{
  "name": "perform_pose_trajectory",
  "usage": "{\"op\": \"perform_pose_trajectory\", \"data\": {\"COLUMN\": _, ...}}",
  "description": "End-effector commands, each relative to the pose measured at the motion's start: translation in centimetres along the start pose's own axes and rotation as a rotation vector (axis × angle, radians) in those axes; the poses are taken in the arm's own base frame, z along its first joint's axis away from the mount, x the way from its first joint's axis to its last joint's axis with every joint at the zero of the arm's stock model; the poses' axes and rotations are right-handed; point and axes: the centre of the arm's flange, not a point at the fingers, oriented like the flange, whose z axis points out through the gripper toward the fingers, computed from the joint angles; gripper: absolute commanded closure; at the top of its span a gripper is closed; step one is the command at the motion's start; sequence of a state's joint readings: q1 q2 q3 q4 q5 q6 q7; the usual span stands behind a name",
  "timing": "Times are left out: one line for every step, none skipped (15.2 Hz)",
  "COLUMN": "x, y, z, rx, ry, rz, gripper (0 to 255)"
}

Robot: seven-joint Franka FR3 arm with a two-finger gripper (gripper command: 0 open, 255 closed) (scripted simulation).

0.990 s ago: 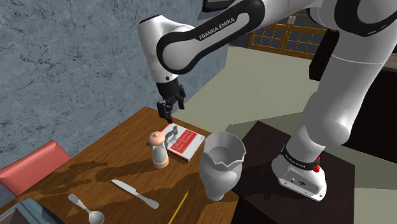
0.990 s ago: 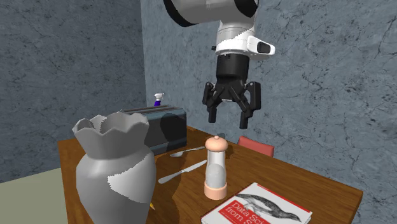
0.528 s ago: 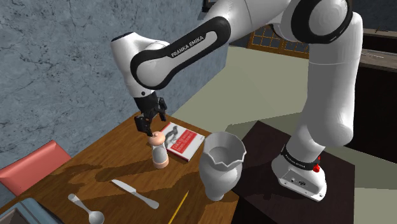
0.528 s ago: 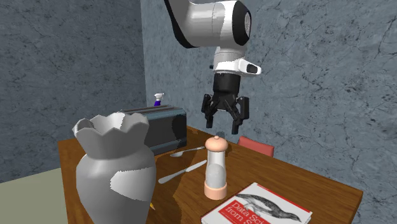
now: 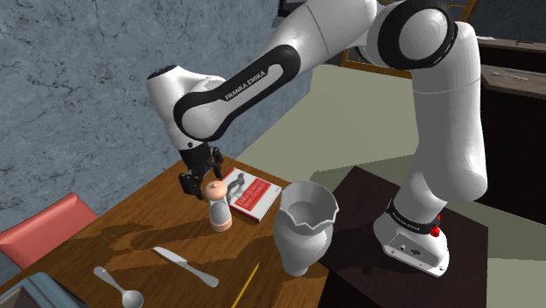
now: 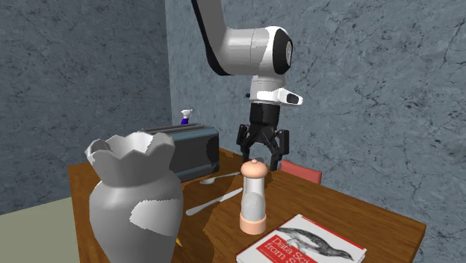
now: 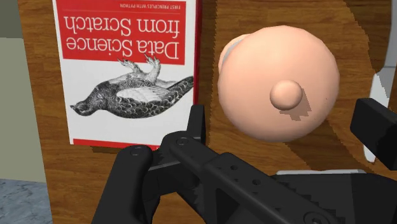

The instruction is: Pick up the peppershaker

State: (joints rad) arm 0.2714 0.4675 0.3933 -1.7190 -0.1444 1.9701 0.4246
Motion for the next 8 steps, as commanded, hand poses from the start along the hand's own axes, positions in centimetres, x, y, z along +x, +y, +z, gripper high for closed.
{"op": "perform_pose_trajectory", "data": {"x": 0.09, "y": -0.01, "z": 0.65, "rx": 0.000, "ry": 0.000, "rz": 0.000, "gripper": 0}}
{"op": "perform_pose_trajectory", "data": {"x": 0.09, "y": -0.01, "z": 0.65, "rx": 0.000, "ry": 0.000, "rz": 0.000, "gripper": 0}}
{"op": "perform_pose_trajectory", "data": {"x": 0.03, "y": -0.03, "z": 0.70, "rx": 0.000, "ry": 0.000, "rz": 0.000, "gripper": 255}}
{"op": "perform_pose_trajectory", "data": {"x": 0.02, "y": -0.02, "z": 0.70, "rx": 0.000, "ry": 0.000, "rz": 0.000, "gripper": 255}}
{"op": "perform_pose_trajectory", "data": {"x": 0.02, "y": -0.04, "z": 0.70, "rx": 0.000, "ry": 0.000, "rz": 0.000, "gripper": 255}}
{"op": "perform_pose_trajectory", "data": {"x": 0.00, "y": -0.04, "z": 0.71, "rx": 0.000, "ry": 0.000, "rz": 0.000, "gripper": 255}}
{"op": "perform_pose_trajectory", "data": {"x": -0.01, "y": -0.04, "z": 0.70, "rx": 0.000, "ry": 0.000, "rz": 0.000, "gripper": 255}}
{"op": "perform_pose_trajectory", "data": {"x": 0.00, "y": -0.03, "z": 0.71, "rx": 0.000, "ry": 0.000, "rz": 0.000, "gripper": 255}}
